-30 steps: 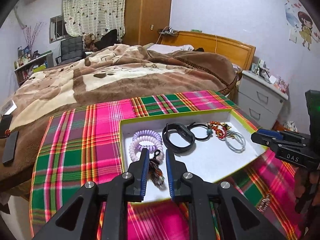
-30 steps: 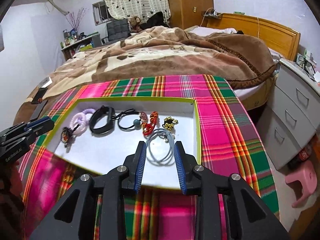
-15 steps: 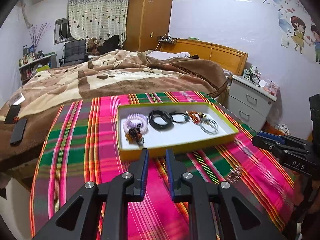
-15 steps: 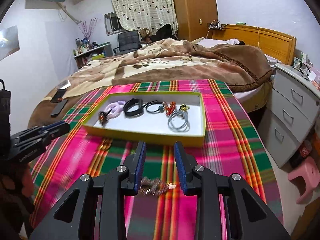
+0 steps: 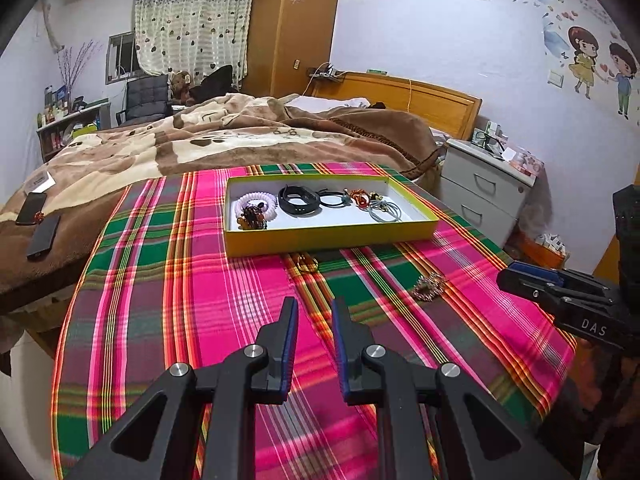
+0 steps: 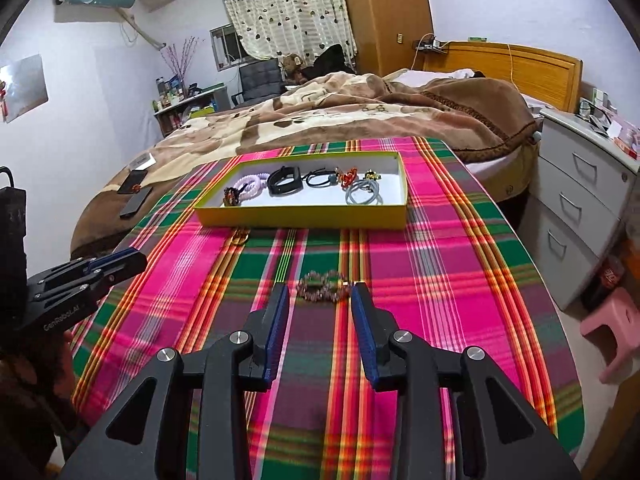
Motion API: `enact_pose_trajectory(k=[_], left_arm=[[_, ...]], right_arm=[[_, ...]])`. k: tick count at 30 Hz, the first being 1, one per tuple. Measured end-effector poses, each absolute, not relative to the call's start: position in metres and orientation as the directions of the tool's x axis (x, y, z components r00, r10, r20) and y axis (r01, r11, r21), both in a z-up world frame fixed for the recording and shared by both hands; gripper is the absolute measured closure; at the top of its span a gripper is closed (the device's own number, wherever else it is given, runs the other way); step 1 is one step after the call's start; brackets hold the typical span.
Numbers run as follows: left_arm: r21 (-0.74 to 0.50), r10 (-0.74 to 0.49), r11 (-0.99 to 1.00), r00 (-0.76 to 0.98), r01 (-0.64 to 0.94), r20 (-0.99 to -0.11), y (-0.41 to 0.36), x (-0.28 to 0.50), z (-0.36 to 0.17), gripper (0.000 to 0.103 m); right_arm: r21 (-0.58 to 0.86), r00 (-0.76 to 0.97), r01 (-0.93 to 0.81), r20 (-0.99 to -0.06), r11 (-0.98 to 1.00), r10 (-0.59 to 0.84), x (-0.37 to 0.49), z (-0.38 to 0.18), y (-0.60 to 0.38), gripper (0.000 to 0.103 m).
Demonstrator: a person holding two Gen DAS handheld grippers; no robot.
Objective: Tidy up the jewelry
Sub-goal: 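Move both open tools back over the remaining jewelry, then grasp the rhinestone hair clip with the right tool while the left tool grasps the gold ring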
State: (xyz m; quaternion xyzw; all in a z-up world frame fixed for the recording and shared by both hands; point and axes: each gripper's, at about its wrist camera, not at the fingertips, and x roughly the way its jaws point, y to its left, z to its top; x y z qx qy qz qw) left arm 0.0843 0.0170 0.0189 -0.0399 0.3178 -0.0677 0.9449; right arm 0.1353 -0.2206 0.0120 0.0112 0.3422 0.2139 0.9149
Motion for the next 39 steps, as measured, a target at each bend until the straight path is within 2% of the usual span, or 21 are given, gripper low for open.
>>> enact_pose_trajectory(k=[17,26,31,37,39], left_arm=[[-0.093,-0.152,0.988,0.799,0.12,-0.582,0.006,0.067,0.022,0.087],[-0.086,-0.136,0.991,0.789,0.106,-0.6,0.008,0.086,0.016,0.086],[-0.09,-0.132,0.991,0.786,0.097,-0.604,0.012,0.098,0.013,0.079],[-0.1,-0.134,0.991,0.784,0.092,-0.606,0.015,0.105,0.011,0.079],[-0.103,-0.136,0.99,0.783,0.093,-0.608,0.016,0.107,0.011,0.079]], right_arm=[[0.14,0.679,-0.413,-0.611,0.9,0.406,0.122,0.008,-0.221,0.066],[0.129,0.647,-0.433,-0.644,0.892,0.408,0.147,-0.009,-0.217,0.064],[0.106,0.619,-0.459,-0.674,0.882,0.403,0.165,-0.019,-0.212,0.062],[0.043,0.584,-0.523,-0.709,0.851,0.395,0.182,-0.025,-0.2,0.059],[0.063,0.538,-0.552,-0.735,0.831,0.413,0.19,-0.029,-0.197,0.057]])
